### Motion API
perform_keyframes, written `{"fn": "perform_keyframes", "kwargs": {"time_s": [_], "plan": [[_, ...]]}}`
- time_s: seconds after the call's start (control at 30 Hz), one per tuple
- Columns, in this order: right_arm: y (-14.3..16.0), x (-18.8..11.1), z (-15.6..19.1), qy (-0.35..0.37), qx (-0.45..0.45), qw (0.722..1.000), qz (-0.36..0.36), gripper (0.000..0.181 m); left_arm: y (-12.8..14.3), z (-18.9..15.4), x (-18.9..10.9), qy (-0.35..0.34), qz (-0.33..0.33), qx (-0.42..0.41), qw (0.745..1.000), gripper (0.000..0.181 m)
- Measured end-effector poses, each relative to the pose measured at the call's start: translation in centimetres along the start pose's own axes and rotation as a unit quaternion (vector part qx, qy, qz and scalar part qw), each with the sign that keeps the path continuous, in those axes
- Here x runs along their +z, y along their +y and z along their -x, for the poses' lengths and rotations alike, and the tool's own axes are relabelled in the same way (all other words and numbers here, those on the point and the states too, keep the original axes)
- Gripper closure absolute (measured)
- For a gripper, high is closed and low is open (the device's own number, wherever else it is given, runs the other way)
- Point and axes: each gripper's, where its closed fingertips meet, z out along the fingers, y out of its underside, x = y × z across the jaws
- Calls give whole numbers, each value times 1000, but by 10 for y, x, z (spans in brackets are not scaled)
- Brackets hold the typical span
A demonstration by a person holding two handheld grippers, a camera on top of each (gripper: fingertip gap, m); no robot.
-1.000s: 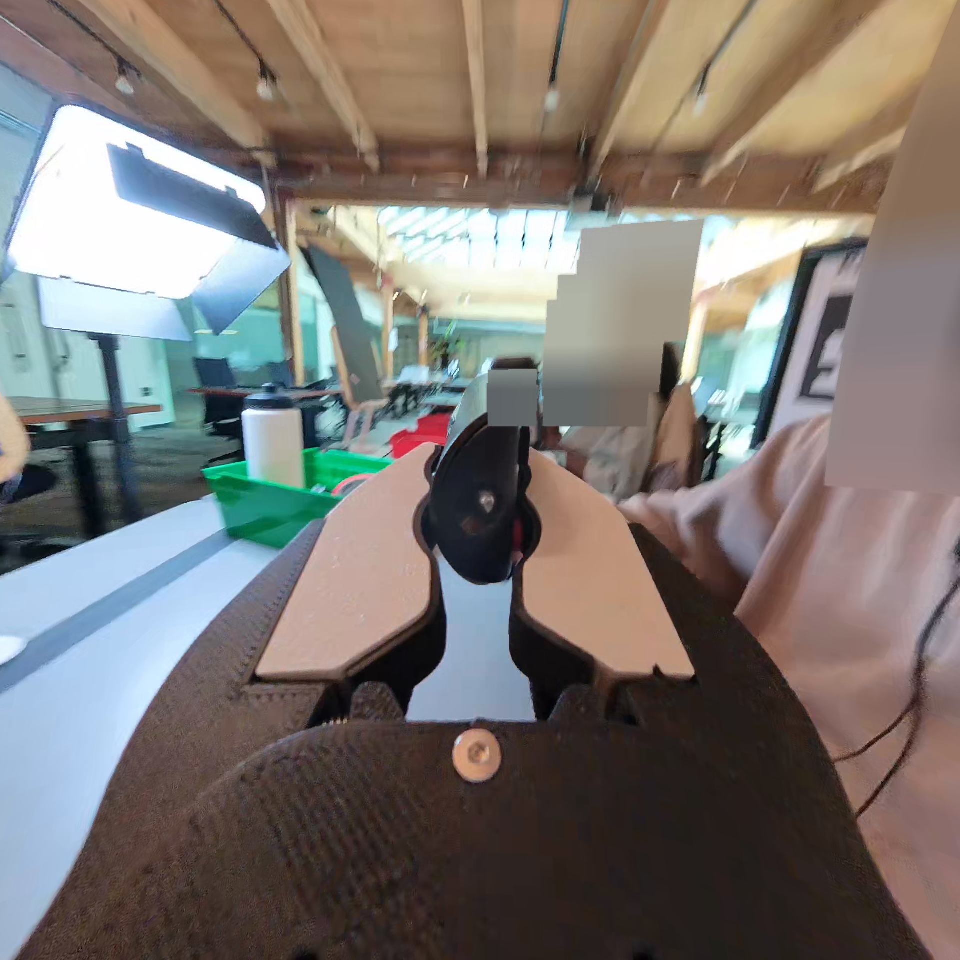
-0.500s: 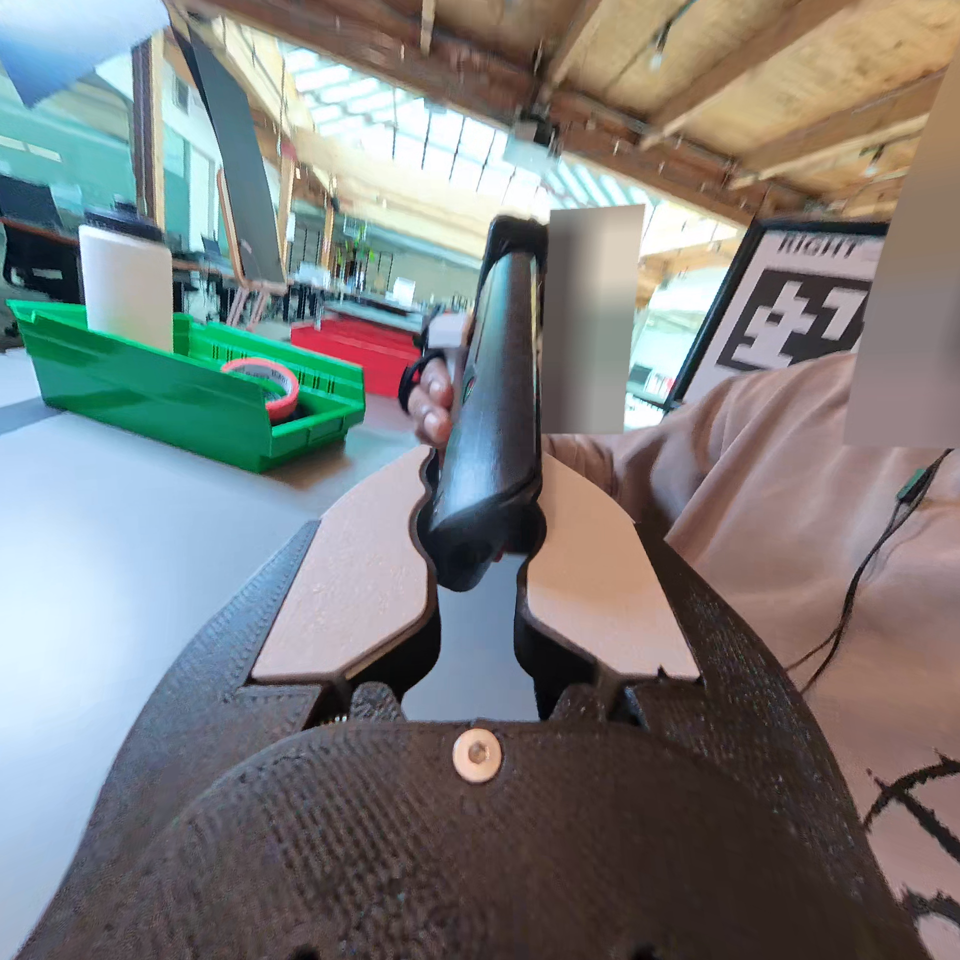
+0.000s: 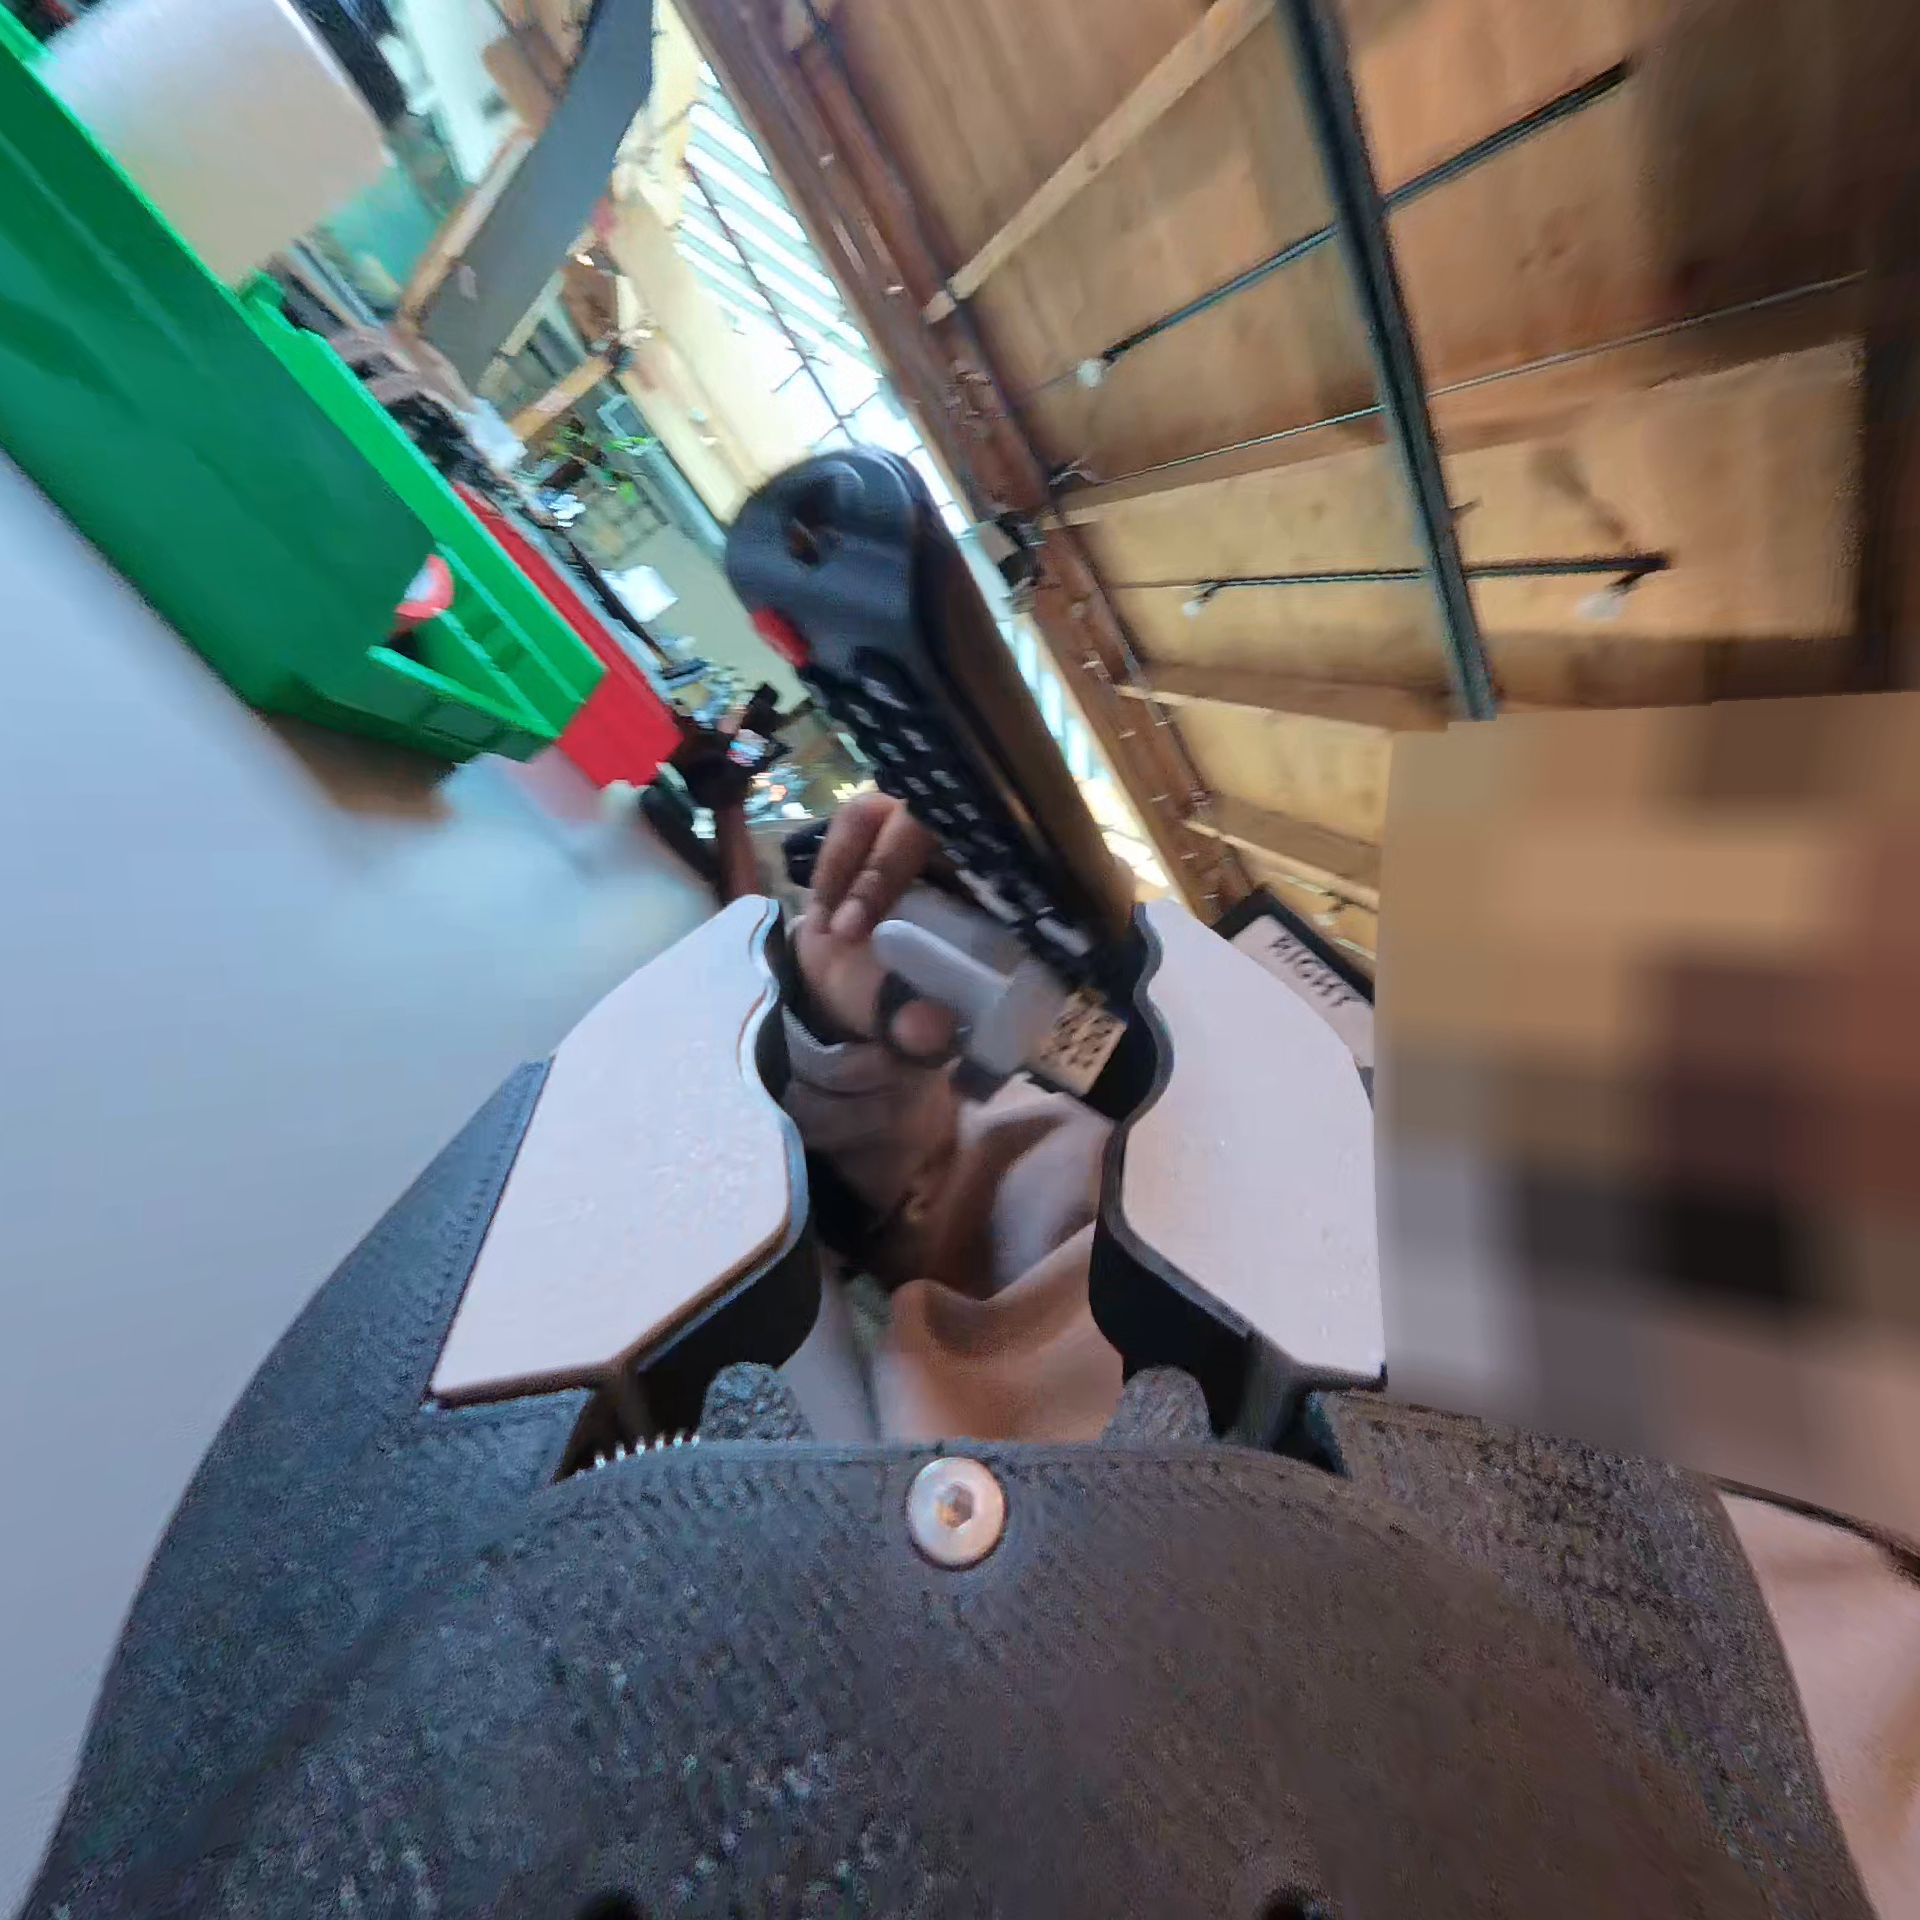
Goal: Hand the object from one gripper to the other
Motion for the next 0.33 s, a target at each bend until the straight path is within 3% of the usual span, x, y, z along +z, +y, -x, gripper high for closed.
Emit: {"fn": "perform_keyframes", "kwargs": {"time_s": [0.07, 0.17, 0.33], "plan": [[-2, 6, 15, -3, -81, 997, 4, 159, 8, -8, 12, 21, 8, -13, 1000, 133], [-3, 15, 37, -20, -127, 992, -2, 159, 16, 7, 16, -29, 16, -21, 999, 145], [11, 24, 65, -112, -6, 993, 22, 138, 2, 21, -2, -65, -5, -18, 998, 155]]}}
